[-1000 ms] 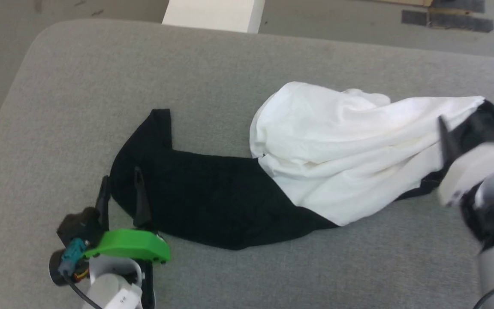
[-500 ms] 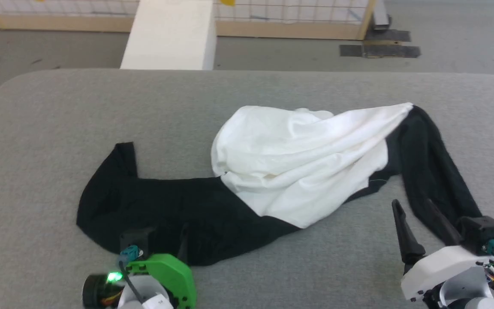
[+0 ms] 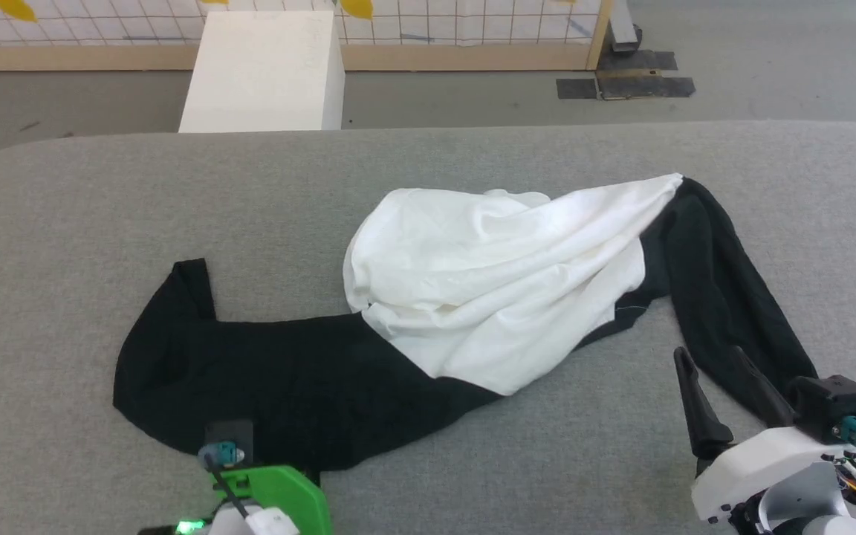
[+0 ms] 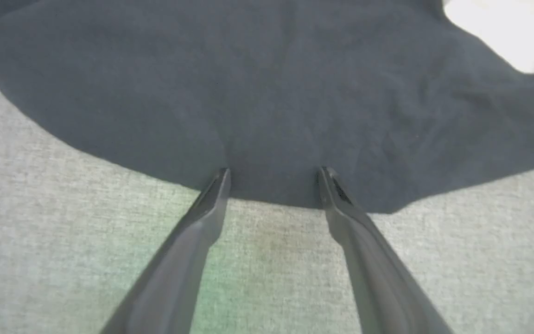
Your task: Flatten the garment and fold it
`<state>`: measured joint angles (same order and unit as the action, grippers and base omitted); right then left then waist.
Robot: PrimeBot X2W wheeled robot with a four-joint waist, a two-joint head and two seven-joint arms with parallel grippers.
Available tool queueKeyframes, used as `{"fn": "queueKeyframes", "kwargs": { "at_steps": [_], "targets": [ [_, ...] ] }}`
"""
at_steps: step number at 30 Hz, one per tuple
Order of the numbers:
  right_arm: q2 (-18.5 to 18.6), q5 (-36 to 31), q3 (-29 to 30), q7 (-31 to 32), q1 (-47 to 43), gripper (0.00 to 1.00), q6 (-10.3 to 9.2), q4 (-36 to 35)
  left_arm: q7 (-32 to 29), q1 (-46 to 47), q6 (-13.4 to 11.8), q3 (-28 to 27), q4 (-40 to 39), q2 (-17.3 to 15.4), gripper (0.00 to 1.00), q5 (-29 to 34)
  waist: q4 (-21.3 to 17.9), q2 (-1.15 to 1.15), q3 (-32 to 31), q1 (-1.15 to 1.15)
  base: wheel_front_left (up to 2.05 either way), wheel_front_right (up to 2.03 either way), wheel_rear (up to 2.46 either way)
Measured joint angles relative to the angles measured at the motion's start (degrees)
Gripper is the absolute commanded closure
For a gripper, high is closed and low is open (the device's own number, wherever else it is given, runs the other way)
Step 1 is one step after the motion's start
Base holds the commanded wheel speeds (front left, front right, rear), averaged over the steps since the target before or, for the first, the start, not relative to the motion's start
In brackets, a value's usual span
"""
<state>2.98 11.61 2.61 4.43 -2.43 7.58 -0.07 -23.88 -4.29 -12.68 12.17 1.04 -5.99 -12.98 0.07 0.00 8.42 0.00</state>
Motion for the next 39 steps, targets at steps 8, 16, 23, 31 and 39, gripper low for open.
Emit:
{"fn": "queueKeyframes", "kwargs": {
  "at_steps": [8, 16, 23, 31, 39],
  "targets": [
    [-0.01, 0.42, -0.43, 0.34, -0.01, 0.0, 0.0, -0.07, -1.25, -3.04, -0.02, 0.54, -2.76, 0.42, 0.0, -2.96, 2.24, 0.0, -0.74, 0.0, 0.0, 0.0, 0.0],
    [-0.07, 0.99, -1.44, 0.77, 0.06, 0.0, 0.0, -0.52, 2.43, 0.4, 0.35, -0.88, 1.24, 1.89, 0.0, -7.95, 1.3, 0.0, -0.25, 0.0, 0.0, 0.0, 0.0],
    [-0.05, 0.99, -1.01, 1.11, 0.05, 0.0, 0.0, -0.81, 4.79, 4.84, 1.01, -2.23, 5.41, 2.25, 0.06, -11.43, -0.47, 0.0, 0.71, 0.0, 0.0, 0.0, 0.0],
    [-0.05, 2.04, -1.37, 1.11, 0.06, 0.0, 0.0, -1.18, 12.18, 8.55, 0.96, -6.53, 8.4, -0.88, 1.0, -10.88, -0.96, 0.0, 1.57, 0.0, 0.0, 0.0, 0.0],
    [-0.05, 2.0, -1.26, 1.11, 0.29, 0.0, 0.0, -1.51, 18.45, 16.9, 1.14, -12.79, 11.8, -8.86, 1.0, -9.8, -0.88, 0.0, 3.26, 0.0, 0.0, 0.0, 0.0]
  ]
}}
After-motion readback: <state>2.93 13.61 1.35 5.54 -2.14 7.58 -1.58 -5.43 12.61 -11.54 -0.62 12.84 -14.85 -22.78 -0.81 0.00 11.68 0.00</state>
